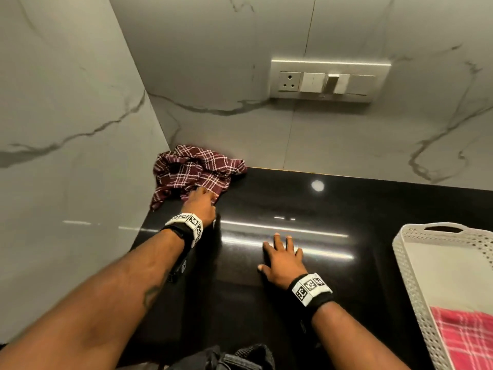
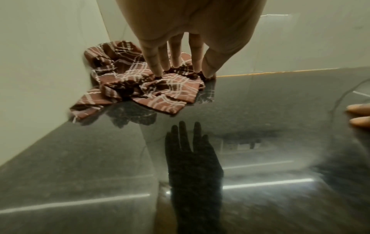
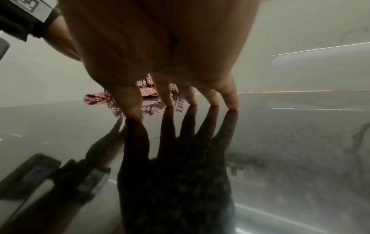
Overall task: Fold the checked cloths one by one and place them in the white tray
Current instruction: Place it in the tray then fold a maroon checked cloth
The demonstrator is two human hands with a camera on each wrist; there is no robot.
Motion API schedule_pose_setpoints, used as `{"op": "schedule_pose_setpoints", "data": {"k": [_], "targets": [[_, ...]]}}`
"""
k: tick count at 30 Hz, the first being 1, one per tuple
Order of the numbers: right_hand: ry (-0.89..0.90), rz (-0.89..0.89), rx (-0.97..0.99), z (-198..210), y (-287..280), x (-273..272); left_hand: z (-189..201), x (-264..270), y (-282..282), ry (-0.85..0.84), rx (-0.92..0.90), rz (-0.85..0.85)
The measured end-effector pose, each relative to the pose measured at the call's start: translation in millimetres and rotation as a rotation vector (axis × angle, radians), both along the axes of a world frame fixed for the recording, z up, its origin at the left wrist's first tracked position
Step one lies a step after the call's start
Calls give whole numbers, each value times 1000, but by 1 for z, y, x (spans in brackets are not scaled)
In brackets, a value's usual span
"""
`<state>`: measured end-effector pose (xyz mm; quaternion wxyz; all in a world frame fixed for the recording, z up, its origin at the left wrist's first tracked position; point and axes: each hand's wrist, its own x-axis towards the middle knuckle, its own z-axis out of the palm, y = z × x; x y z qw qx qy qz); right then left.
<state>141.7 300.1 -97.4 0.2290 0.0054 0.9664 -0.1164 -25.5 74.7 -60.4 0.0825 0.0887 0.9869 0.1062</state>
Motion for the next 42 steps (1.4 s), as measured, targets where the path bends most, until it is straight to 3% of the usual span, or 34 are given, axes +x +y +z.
{"op": "schedule_pose_setpoints", "data": {"k": [2, 8, 19, 23, 26, 32, 34, 36, 38, 42], "targets": [[-9, -33, 4, -5, -5, 1, -5, -17, -13, 3, -66, -54], [-17, -74, -18, -1, -4, 0, -36, -30, -22, -215, -108, -205], [-2, -128, -44, -3, -5, 0, -42, 63, -12, 78, -29, -238], [-1, -126, -50, -4, -4, 2, -29, 92, -1, 84, -46, -283], [16, -130, -59, -4, -4, 2, -19, 101, 9, 23, -47, -296], [-35, -143, -38, 4, -6, -5, -11, 89, 16, 165, 92, -399], [46, -186, -76, 16, -10, -17, -9, 82, 16, 166, 102, -421], [251, -241, -171, 30, -16, -35, -9, 81, 15, 173, 91, -482], [351, -166, -156, 40, -21, -57, -11, 89, 16, 171, 73, -549], [200, 17, -34, 53, -18, -91, -26, 103, 6, 98, -15, -556]]}}
